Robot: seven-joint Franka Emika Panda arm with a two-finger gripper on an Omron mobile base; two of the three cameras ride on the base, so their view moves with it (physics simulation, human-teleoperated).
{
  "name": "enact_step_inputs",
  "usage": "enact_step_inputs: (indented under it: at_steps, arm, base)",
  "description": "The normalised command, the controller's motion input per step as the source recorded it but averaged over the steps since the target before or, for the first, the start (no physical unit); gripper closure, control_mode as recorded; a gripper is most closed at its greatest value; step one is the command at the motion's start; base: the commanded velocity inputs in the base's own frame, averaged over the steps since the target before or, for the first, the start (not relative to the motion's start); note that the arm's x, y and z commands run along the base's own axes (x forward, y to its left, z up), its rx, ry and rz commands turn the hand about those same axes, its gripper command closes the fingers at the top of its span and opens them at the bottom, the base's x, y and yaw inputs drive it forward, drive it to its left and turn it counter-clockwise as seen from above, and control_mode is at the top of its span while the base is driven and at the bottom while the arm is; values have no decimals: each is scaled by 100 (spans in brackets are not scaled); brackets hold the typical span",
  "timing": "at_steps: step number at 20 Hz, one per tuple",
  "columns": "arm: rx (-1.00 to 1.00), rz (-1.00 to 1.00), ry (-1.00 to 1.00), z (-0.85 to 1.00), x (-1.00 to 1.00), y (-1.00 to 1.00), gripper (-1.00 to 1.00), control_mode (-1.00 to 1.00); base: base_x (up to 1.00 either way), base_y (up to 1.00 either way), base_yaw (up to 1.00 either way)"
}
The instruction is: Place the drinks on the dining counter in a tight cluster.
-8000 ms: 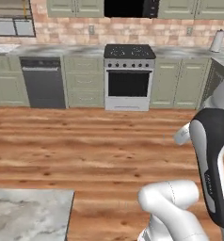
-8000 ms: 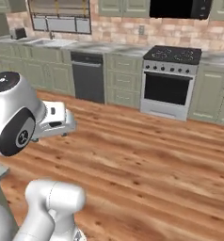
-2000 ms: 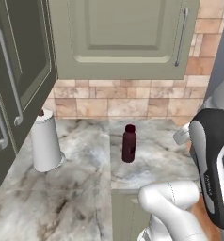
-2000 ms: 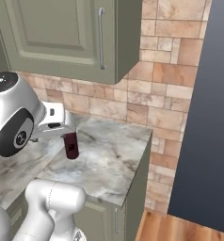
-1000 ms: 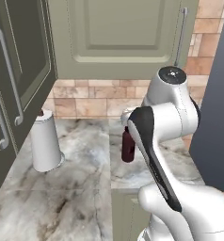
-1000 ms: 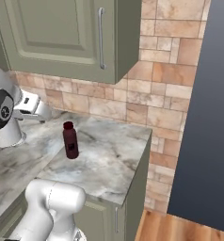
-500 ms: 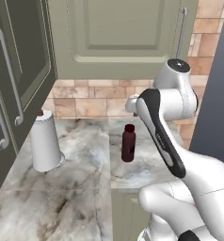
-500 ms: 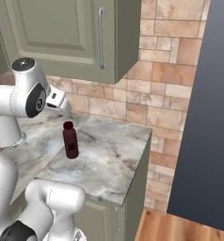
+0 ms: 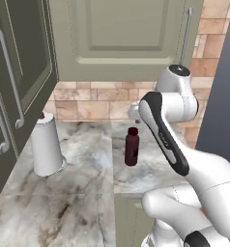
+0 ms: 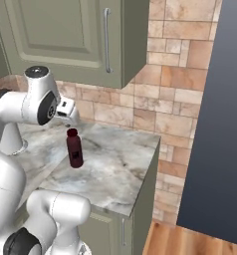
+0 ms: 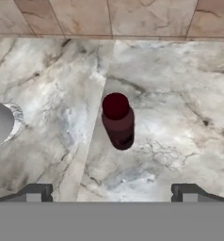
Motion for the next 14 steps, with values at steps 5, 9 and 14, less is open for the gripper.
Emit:
enact_step_inputs:
  at_steps: [5,9,14]
  arm:
    - [0,0,0,-58,2,0,-100,-100]
    - [-2,0,0,-6,3,0,-100,-100]
    - [-7,0,0,4,38,2,-100,-100]
  base:
    - [0,0,0]
    - [0,0,0]
    - [0,0,0]
